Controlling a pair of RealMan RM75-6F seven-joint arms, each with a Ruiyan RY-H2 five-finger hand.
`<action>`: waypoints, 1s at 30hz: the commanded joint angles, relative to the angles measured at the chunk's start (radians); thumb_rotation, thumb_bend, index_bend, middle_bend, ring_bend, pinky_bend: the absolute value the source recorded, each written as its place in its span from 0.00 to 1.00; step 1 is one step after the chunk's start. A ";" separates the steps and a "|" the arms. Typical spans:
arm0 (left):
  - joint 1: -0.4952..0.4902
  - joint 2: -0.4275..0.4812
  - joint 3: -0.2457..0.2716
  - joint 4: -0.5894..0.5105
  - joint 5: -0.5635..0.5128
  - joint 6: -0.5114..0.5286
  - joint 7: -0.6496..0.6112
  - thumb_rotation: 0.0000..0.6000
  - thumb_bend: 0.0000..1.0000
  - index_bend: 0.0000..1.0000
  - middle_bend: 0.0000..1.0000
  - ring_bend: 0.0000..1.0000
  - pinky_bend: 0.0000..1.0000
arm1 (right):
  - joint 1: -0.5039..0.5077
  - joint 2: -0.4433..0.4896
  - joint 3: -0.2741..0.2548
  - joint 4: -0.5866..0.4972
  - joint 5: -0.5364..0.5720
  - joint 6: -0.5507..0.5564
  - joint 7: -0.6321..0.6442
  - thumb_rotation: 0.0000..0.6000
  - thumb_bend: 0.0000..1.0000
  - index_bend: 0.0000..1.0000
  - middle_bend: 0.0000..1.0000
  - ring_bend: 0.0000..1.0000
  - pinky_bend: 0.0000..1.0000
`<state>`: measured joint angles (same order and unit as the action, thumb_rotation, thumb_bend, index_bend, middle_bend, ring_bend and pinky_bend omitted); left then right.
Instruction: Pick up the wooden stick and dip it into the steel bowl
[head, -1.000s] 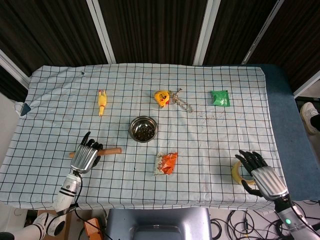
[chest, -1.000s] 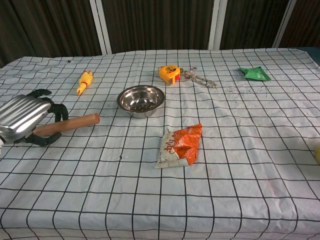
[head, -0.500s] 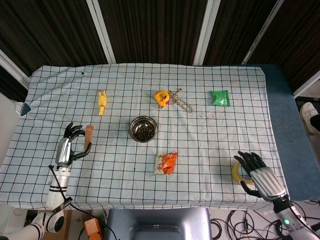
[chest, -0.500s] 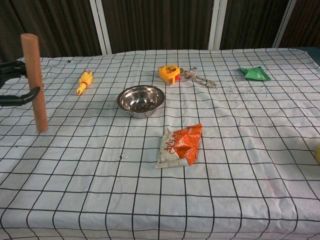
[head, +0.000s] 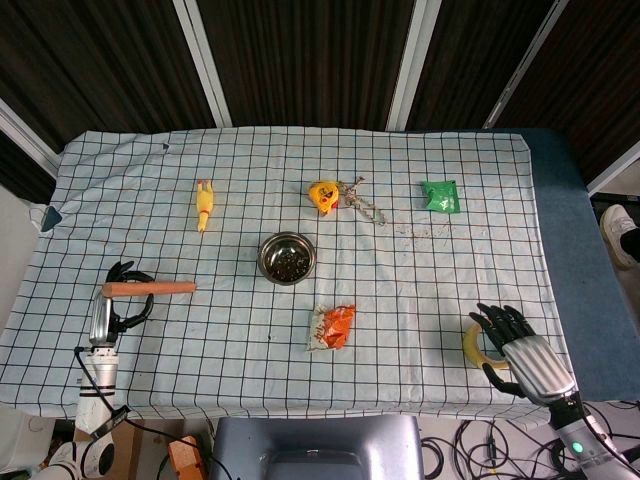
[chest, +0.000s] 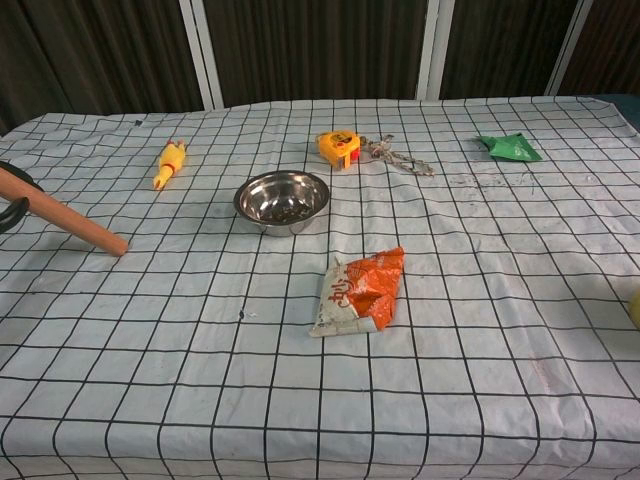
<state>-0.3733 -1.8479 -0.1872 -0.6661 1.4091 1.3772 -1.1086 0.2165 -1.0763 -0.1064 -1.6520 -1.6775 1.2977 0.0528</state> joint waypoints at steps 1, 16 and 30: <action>-0.002 0.006 0.002 -0.014 0.003 -0.010 -0.023 1.00 0.47 0.51 0.42 0.13 0.02 | 0.000 0.000 -0.001 0.000 -0.001 -0.002 -0.001 1.00 0.38 0.00 0.00 0.00 0.00; -0.044 0.107 -0.031 -0.175 -0.017 -0.086 0.028 1.00 0.46 0.51 0.43 0.13 0.01 | 0.004 -0.001 0.000 -0.005 0.008 -0.026 -0.012 1.00 0.38 0.00 0.00 0.00 0.00; -0.078 0.143 -0.064 -0.233 -0.055 -0.186 -0.027 1.00 0.46 0.44 0.39 0.12 0.02 | 0.003 0.005 -0.001 -0.009 0.010 -0.029 -0.011 1.00 0.38 0.00 0.00 0.00 0.00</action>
<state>-0.4471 -1.7095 -0.2475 -0.8934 1.3581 1.1976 -1.1305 0.2199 -1.0716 -0.1070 -1.6614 -1.6677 1.2684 0.0421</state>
